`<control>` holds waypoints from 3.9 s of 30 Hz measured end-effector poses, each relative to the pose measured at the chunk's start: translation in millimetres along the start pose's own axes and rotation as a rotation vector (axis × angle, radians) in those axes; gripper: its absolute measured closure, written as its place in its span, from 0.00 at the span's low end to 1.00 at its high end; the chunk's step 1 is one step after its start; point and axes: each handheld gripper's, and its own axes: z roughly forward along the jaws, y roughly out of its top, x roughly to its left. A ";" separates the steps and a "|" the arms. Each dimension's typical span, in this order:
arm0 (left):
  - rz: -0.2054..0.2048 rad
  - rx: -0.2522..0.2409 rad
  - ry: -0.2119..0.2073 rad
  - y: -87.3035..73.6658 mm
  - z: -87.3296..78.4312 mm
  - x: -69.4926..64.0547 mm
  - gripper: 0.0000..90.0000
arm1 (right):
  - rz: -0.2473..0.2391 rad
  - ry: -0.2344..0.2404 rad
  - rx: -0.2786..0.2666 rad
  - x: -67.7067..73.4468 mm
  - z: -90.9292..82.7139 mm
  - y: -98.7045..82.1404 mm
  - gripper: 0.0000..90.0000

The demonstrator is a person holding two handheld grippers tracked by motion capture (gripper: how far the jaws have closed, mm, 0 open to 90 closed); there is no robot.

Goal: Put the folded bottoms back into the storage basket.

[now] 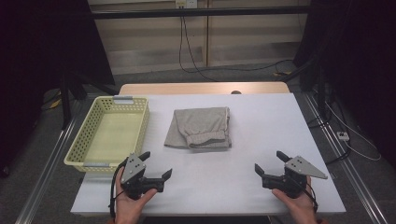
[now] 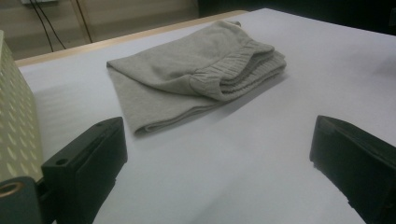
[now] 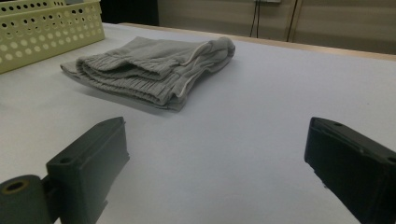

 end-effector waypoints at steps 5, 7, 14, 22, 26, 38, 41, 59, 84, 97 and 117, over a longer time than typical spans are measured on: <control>0.015 0.017 0.014 0.2 1.1 -2.0 0.05 | 0.004 0.005 -0.003 -0.7 -0.4 0.2 0.07; 0.025 0.027 0.018 0.6 1.8 -3.6 0.05 | 0.024 0.018 -0.003 -0.5 -0.5 0.3 0.07; 0.046 0.051 -0.013 8.0 5.2 -5.4 0.04 | 0.018 0.017 -0.004 -0.1 -0.8 0.2 0.07; 0.029 0.086 -0.044 15.5 16.9 -4.0 0.04 | 0.014 0.024 -0.006 0.9 -0.8 0.6 0.07; 0.038 0.078 -0.053 21.6 19.7 -4.5 0.04 | 0.008 0.015 -0.010 1.3 -1.8 1.1 0.07; 0.042 0.060 -0.063 30.8 38.6 -3.3 0.06 | 0.012 0.018 0.000 0.8 -0.3 0.0 0.07; 0.054 0.063 -0.055 34.5 44.6 -3.9 0.06 | 0.007 0.017 -0.005 1.1 -0.5 0.2 0.07; 0.023 0.110 -0.042 59.2 82.6 5.0 0.06 | 0.015 0.017 -0.001 1.3 -0.2 0.0 0.07; -0.048 0.085 -0.023 105.0 119.5 19.8 0.05 | 0.010 0.021 -0.003 1.5 -0.2 0.0 0.06; -0.085 0.162 0.049 101.4 150.7 42.5 0.06 | 0.012 0.025 -0.002 1.4 0.0 -0.1 0.06; -0.125 0.320 0.103 72.8 195.2 73.2 0.08 | 0.016 0.034 0.003 1.6 1.4 -0.9 0.07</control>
